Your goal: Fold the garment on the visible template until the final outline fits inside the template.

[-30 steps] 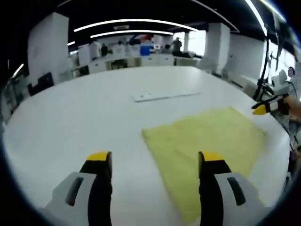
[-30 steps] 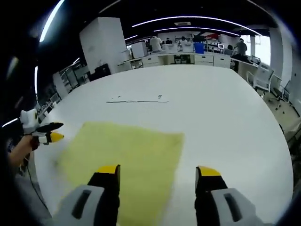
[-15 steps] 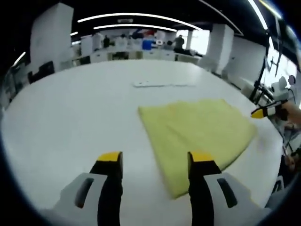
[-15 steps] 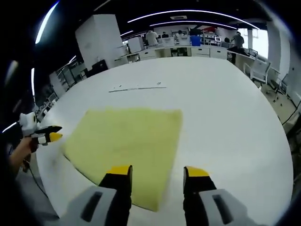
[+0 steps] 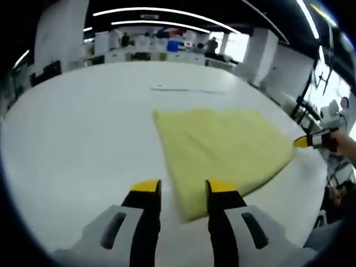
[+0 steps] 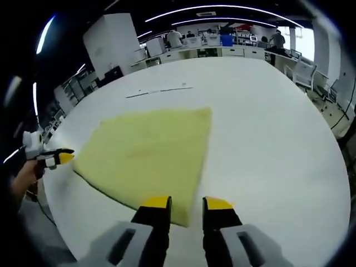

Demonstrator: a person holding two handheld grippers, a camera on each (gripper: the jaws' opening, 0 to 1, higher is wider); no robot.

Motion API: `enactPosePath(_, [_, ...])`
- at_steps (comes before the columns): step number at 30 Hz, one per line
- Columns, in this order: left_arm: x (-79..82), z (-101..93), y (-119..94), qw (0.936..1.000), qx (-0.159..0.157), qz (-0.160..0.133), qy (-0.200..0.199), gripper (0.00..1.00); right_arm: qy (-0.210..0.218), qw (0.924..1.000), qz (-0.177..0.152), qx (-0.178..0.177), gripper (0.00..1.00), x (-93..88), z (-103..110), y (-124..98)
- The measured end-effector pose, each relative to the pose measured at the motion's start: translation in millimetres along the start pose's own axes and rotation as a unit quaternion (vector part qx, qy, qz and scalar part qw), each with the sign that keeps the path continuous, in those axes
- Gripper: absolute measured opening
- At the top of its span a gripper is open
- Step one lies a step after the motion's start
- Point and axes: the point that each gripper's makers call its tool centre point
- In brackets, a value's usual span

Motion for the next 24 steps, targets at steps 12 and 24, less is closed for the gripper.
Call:
enactPosePath(12, [-22.7, -0.3, 0.4, 0.999, -0.002, 0.033, -0.032, 0.13, 0.019, 0.9998, 0.003, 0.011, 0.02, -11.3, 4.6, 3.5])
enactPosePath(24, [-29.5, -2.6, -2.7, 0.9975, 0.002, 0.052, -0.048, 0.02, 0.031, 0.9995, 0.005, 0.006, 0.0, -12.4, 3.4, 4.0])
Point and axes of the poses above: the point that each gripper's makers call its tool centre point, and the gripper's own axes: y roughly forward along the fingers, z roughly to its left, x roughly out of its top, and after that the axes turned 14 degrees about -y, right-handed
